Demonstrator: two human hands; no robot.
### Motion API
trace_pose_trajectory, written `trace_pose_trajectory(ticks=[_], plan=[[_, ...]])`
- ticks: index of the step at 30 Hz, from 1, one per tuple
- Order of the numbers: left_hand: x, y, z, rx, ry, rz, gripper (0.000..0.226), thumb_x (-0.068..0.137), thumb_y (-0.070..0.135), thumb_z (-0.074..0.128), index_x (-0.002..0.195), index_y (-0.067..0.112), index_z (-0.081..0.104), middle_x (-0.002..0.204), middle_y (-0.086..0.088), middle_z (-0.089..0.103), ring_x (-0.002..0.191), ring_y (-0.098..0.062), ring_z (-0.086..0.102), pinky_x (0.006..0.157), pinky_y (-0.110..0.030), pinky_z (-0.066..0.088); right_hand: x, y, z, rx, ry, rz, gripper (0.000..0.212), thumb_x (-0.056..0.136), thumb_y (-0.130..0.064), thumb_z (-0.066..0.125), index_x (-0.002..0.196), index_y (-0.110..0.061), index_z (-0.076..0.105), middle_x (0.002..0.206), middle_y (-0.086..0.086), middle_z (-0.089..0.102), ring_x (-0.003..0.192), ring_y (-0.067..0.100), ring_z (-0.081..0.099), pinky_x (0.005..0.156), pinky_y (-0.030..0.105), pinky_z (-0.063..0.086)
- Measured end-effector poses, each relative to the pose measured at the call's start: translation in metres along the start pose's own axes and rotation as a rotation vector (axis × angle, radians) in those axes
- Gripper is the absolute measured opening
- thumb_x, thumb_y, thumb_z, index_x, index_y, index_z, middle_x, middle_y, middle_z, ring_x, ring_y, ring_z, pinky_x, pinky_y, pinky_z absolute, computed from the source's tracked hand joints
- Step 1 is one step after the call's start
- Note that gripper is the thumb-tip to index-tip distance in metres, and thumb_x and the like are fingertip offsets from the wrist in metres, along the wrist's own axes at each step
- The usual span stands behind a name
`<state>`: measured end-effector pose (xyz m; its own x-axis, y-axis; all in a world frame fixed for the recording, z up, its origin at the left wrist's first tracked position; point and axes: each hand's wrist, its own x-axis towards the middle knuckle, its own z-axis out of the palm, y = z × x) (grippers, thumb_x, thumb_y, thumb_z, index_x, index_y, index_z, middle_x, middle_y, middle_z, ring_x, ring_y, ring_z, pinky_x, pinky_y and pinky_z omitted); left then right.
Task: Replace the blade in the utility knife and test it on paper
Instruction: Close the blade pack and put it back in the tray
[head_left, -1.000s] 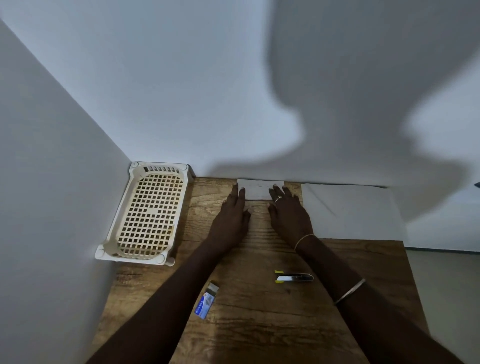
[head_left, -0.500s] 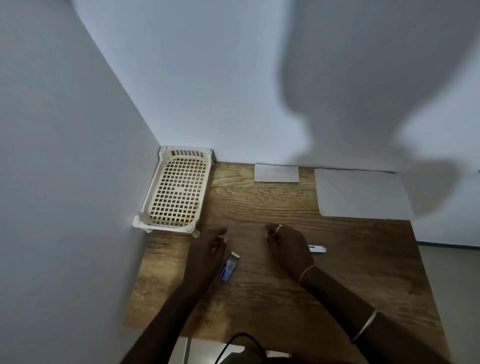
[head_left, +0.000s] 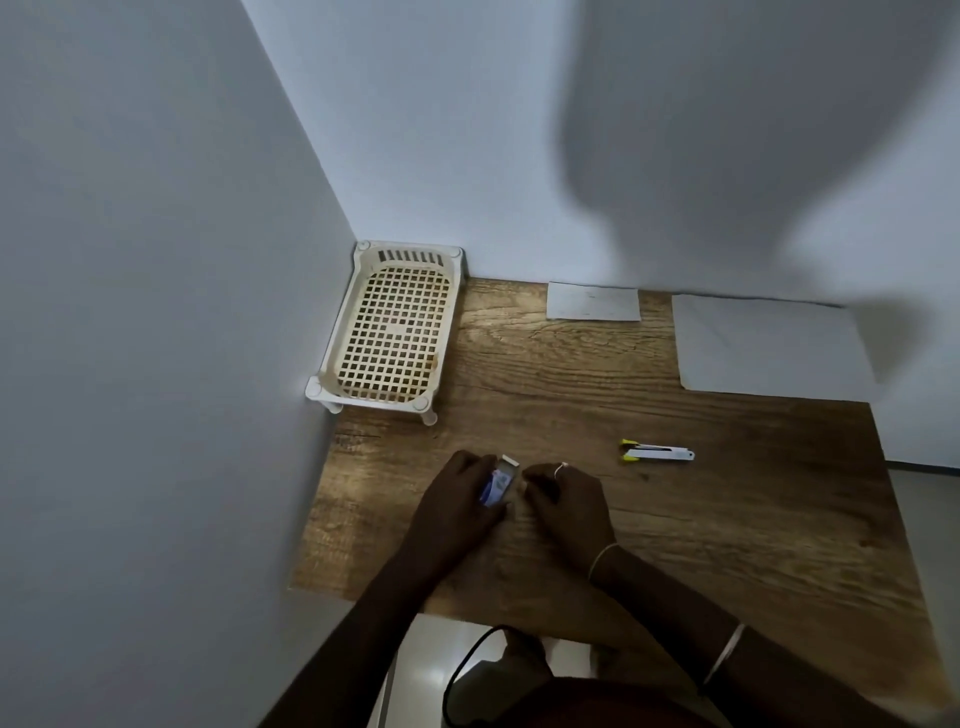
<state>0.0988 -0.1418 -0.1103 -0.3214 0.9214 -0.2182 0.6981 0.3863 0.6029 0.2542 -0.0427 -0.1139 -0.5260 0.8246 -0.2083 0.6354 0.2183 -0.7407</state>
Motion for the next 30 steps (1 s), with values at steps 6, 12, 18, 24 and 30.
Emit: trace_pose_trajectory(ticks=[6, 12, 18, 24, 30], plan=[[0.005, -0.001, 0.003, -0.010, 0.009, -0.004, 0.057, 0.086, 0.033, 0.076, 0.138, 0.017, 0.059, 0.126, 0.002, 0.059, 0.105, -0.007, 0.058, 0.077, -0.009, 0.036, 0.002, -0.004, 0.005, 0.005, 0.004, -0.003, 0.021, 0.094, -0.018, 0.068, 0.112, -0.014, 0.076, 0.107, 0.006, 0.075, 0.102, 0.019, 0.068, 0.091, 0.027, 0.047], [0.004, 0.005, 0.005, -0.043, 0.040, 0.000, 0.049, 0.085, 0.035, 0.078, 0.129, 0.019, 0.063, 0.119, 0.004, 0.061, 0.095, 0.003, 0.050, 0.070, -0.001, 0.033, 0.004, -0.005, 0.009, 0.028, 0.030, 0.011, 0.019, 0.092, -0.019, 0.070, 0.109, -0.014, 0.077, 0.104, 0.006, 0.076, 0.098, 0.020, 0.069, 0.088, 0.033, 0.051], [0.007, 0.006, 0.004, -0.067, 0.058, 0.006, 0.051, 0.082, 0.036, 0.081, 0.125, 0.016, 0.063, 0.118, 0.000, 0.062, 0.100, -0.007, 0.057, 0.079, -0.017, 0.039, 0.015, -0.007, 0.006, 0.019, -0.020, 0.048, 0.008, 0.086, -0.028, 0.074, 0.092, -0.022, 0.075, 0.089, -0.003, 0.075, 0.084, 0.013, 0.069, 0.078, 0.032, 0.054], [0.008, 0.005, 0.004, -0.089, 0.055, 0.000, 0.063, 0.081, 0.037, 0.082, 0.135, 0.015, 0.059, 0.126, 0.000, 0.062, 0.109, -0.011, 0.058, 0.085, -0.018, 0.039, 0.023, -0.006, 0.004, -0.026, -0.058, 0.042, 0.007, 0.085, -0.033, 0.074, 0.087, -0.027, 0.071, 0.083, -0.007, 0.072, 0.077, 0.007, 0.065, 0.064, 0.017, 0.041], [0.009, 0.005, 0.004, -0.089, 0.057, -0.016, 0.061, 0.079, 0.037, 0.083, 0.131, 0.016, 0.060, 0.122, 0.000, 0.062, 0.105, -0.010, 0.059, 0.083, -0.019, 0.041, 0.025, -0.005, 0.001, -0.044, -0.074, -0.003, 0.008, 0.086, -0.030, 0.073, 0.091, -0.024, 0.073, 0.087, -0.004, 0.075, 0.083, 0.011, 0.068, 0.076, 0.029, 0.052]])
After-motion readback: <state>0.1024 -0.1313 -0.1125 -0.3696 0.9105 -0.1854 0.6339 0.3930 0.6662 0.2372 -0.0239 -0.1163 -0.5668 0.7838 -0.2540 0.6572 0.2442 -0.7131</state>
